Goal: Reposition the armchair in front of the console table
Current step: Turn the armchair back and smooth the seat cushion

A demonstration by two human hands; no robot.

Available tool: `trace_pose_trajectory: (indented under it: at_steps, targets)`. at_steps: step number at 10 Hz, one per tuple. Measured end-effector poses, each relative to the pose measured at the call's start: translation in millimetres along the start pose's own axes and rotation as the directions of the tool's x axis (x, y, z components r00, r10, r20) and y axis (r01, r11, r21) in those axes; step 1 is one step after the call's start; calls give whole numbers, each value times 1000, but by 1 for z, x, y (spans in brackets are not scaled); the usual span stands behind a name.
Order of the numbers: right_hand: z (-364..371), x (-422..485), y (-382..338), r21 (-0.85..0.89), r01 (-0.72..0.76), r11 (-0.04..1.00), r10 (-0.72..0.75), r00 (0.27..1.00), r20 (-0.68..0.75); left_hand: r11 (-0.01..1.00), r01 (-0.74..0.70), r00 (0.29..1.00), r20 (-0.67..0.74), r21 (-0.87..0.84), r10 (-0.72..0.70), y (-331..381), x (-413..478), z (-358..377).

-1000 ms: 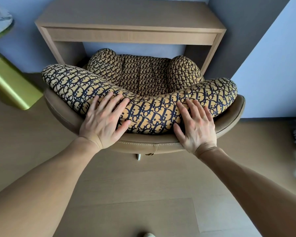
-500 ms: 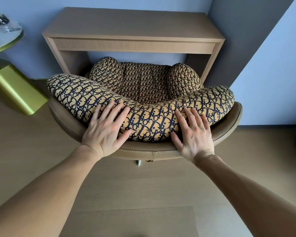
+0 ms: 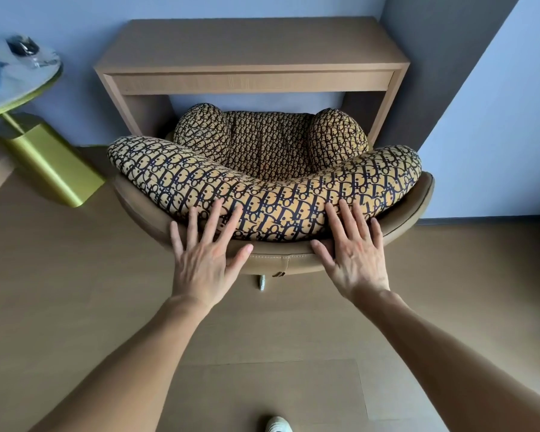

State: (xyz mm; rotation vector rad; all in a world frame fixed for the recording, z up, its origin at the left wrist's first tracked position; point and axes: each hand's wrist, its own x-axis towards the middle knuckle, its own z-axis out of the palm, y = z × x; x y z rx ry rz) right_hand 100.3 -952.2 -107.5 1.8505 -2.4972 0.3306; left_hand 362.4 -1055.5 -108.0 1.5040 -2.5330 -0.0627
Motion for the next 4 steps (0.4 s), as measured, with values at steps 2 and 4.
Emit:
trace_pose_trajectory:
  at_steps: [2,4]
  targets:
    - [-6,-39,5,-102,40,994,-33,997,76,999,29,996,84,40,-32,9,-41,-1]
    - [-37,-70,-5,-81,64,995,-38,957,288,994,44,941,331,102,-76,21,-59,-48]
